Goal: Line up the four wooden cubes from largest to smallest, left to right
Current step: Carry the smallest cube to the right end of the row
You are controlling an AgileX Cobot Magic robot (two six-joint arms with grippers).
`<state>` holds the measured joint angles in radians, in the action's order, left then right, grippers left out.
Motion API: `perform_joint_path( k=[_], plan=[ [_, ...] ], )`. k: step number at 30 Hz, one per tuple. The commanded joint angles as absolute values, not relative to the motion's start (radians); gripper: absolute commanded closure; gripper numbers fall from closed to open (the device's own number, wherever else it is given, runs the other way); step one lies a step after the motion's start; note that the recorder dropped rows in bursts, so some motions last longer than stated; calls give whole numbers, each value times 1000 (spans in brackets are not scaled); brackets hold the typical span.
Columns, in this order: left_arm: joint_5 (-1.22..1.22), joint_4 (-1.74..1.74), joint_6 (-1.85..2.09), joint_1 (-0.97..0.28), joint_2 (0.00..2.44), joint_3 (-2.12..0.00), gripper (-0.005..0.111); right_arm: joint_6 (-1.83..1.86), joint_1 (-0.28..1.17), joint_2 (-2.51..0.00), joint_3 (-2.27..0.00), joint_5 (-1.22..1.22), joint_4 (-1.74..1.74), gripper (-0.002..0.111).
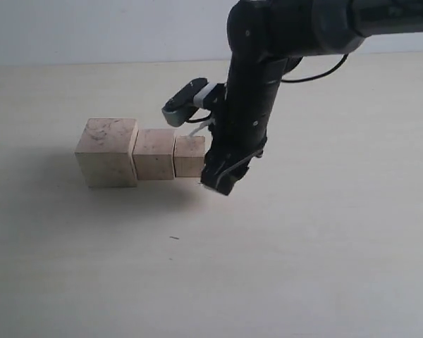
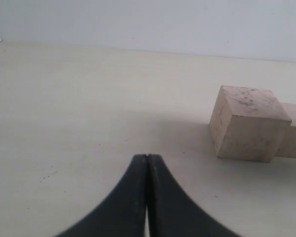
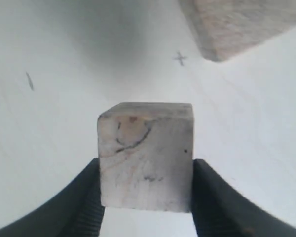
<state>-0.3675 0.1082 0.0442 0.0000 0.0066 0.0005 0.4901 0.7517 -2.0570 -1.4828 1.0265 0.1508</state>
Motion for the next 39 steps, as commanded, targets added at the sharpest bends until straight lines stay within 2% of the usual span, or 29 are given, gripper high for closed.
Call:
perform_joint_path(
  k=[1,10,15,27,39],
  plan=[
    [-356,107,44,0,0,0,107,554,712,-1966,-1482,1081,20,108],
    [-356,107,44,0,0,0,107,924,520,-1965,-1482,1003,308,108],
    [-356,107,44,0,0,0,107,1142,530,-2011,-1482,945,319,108],
    [-356,107,44,0,0,0,107,1317,535,-2152,-1484,822,391,108],
    [-356,107,44,0,0,0,107,1414,535,-2175,-1484,784,479,108]
  ],
)
